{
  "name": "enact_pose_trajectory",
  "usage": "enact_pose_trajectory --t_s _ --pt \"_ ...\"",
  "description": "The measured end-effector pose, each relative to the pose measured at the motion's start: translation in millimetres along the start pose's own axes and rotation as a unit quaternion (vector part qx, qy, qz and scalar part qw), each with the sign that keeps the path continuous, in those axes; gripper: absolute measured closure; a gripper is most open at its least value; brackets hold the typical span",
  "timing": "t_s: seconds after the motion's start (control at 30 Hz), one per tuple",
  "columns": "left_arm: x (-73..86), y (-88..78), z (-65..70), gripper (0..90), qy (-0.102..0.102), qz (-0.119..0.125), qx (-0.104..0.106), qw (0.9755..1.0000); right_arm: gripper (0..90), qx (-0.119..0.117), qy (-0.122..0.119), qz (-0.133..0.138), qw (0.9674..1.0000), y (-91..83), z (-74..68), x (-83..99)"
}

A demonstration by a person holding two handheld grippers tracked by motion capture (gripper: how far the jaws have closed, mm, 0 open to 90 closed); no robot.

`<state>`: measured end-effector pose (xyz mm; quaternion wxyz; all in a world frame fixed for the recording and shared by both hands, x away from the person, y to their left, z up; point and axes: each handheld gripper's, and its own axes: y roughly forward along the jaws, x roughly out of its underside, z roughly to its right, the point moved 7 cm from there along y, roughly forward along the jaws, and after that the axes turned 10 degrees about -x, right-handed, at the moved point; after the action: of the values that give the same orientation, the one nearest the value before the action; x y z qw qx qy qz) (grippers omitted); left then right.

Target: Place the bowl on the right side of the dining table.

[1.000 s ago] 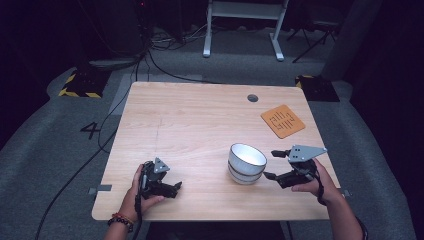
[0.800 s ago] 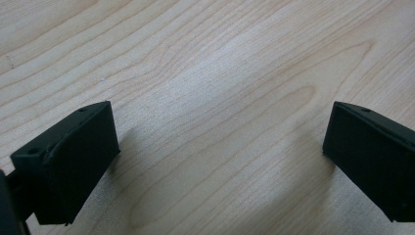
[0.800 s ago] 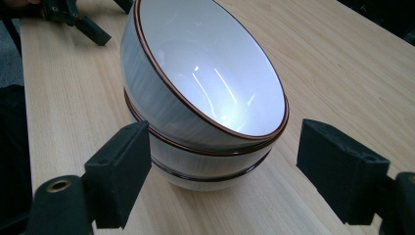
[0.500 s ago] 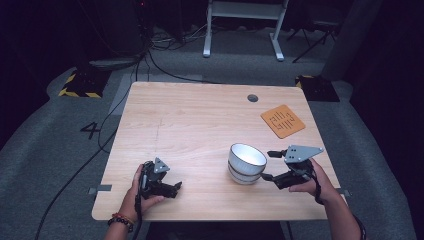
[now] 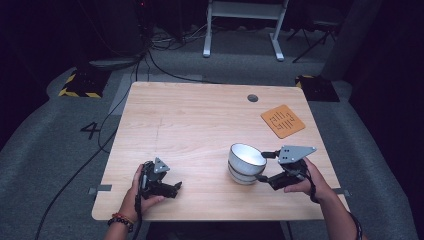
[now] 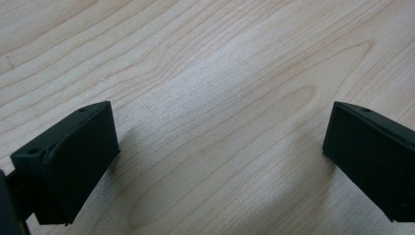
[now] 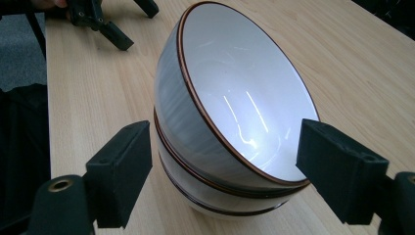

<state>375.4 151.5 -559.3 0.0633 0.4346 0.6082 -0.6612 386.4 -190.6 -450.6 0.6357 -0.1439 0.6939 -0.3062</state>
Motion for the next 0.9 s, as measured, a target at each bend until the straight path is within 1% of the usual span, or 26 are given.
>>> enact_pose_trajectory --t_s 0.07,0.1,0.17,0.4,0.43,0.53,0.6,0.67,0.7,0.73,0.77,0.8,0.83,0.87,0.9 --pt "0.0 0.0 0.1 0.1 0.0 0.0 0.0 1.0 21.5 -0.004 -0.004 -0.002 1.0 2.2 -1.1 -1.3" --pt "0.0 0.0 0.2 0.1 -0.001 0.0 0.001 1.0 21.8 -0.007 -0.002 -0.006 1.0 2.8 -2.1 -1.5" --pt "0.0 0.0 0.1 0.1 0.0 0.0 0.0 1.0 22.0 -0.013 -0.006 -0.001 0.9999 5.8 -3.0 -3.3" --pt "0.0 -0.1 0.1 0.1 0.0 0.0 0.0 1.0 24.1 -0.03 -0.006 -0.009 0.9995 14.0 -5.3 -6.3" --pt "0.0 -0.1 0.0 0.1 0.0 0.0 0.0 1.0 25.0 -0.037 -0.006 -0.005 0.9993 15.4 -5.8 -7.2" --pt "0.0 -0.1 0.0 0.1 0.0 0.0 0.0 1.0 27.9 -0.046 -0.004 -0.007 0.9989 17.3 -7.6 -8.2" --pt "0.0 -0.1 0.1 0.1 0.0 0.0 0.0 1.0 29.5 -0.048 -0.007 -0.007 0.9988 18.7 -6.8 -8.8" --pt "0.0 -0.1 0.0 0.1 0.0 0.0 0.0 1.0 30.7 -0.052 -0.001 -0.008 0.9986 19.9 -6.4 -9.3" --pt "0.0 -0.1 0.0 0.1 0.0 0.0 0.0 1.0 32.3 -0.057 -0.002 -0.005 0.9984 20.4 -5.8 -10.4" --pt "0.0 -0.1 0.2 0.1 -0.002 0.0 0.0 1.0 32.9 -0.061 0.004 -0.005 0.9981 20.7 -6.3 -10.9" --pt "0.0 -0.1 0.2 0.1 -0.002 0.0 0.0 1.0 32.9 -0.061 0.004 -0.005 0.9981 20.7 -6.3 -10.9" --pt "0.0 -0.1 0.1 0.1 0.0 0.0 0.0 1.0 33.0 -0.072 0.01 -0.004 0.9973 22.4 -7.3 -12.2" --pt "0.1 -0.1 0.2 0.1 -0.002 0.0 0.0 1.0 32.8 -0.075 0.012 -0.005 0.9971 23.1 -7.5 -12.5" --pt "0.1 0.0 0.2 0.1 -0.001 0.0 0.001 1.0 31.9 -0.074 0.012 -0.008 0.9972 24.2 -7.2 -12.7" --pt "0.0 -0.1 0.0 0.1 0.0 0.0 0.0 1.0 29.1 -0.073 0.01 -0.011 0.9972 25.2 -7.3 -13.0"
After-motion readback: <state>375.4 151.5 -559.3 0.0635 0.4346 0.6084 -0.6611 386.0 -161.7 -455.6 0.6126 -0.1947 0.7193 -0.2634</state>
